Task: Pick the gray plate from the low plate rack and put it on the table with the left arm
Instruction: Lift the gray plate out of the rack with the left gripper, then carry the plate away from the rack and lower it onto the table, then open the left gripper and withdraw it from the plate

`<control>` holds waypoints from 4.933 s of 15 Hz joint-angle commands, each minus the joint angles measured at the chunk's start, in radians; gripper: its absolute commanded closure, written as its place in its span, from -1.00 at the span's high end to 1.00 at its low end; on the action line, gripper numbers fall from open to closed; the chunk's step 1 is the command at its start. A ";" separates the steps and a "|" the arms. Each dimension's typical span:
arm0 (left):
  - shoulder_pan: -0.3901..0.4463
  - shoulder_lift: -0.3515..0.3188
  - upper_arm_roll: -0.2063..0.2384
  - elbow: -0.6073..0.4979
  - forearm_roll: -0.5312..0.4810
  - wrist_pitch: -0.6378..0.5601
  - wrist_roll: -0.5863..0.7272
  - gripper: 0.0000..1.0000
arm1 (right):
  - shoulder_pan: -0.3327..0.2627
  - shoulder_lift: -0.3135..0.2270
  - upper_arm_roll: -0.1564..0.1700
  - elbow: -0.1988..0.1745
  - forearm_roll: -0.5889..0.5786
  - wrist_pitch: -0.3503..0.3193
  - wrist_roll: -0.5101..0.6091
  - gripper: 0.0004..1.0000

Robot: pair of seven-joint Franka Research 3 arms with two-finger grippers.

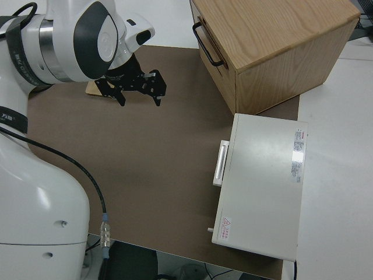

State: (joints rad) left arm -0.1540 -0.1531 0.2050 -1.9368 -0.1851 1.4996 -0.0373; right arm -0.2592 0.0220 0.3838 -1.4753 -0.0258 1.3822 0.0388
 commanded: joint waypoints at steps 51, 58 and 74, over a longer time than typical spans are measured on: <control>-0.139 0.126 0.057 -0.001 0.102 0.277 -0.001 0.99 | -0.023 -0.002 0.021 0.007 -0.005 -0.011 0.012 0.97; -0.130 0.086 0.057 0.160 0.182 0.254 -0.027 0.99 | -0.023 -0.002 0.021 0.007 -0.006 -0.012 0.012 0.97; 0.037 0.107 -0.119 0.213 0.190 0.179 -0.013 0.99 | -0.023 -0.002 0.021 0.007 -0.006 -0.011 0.012 0.97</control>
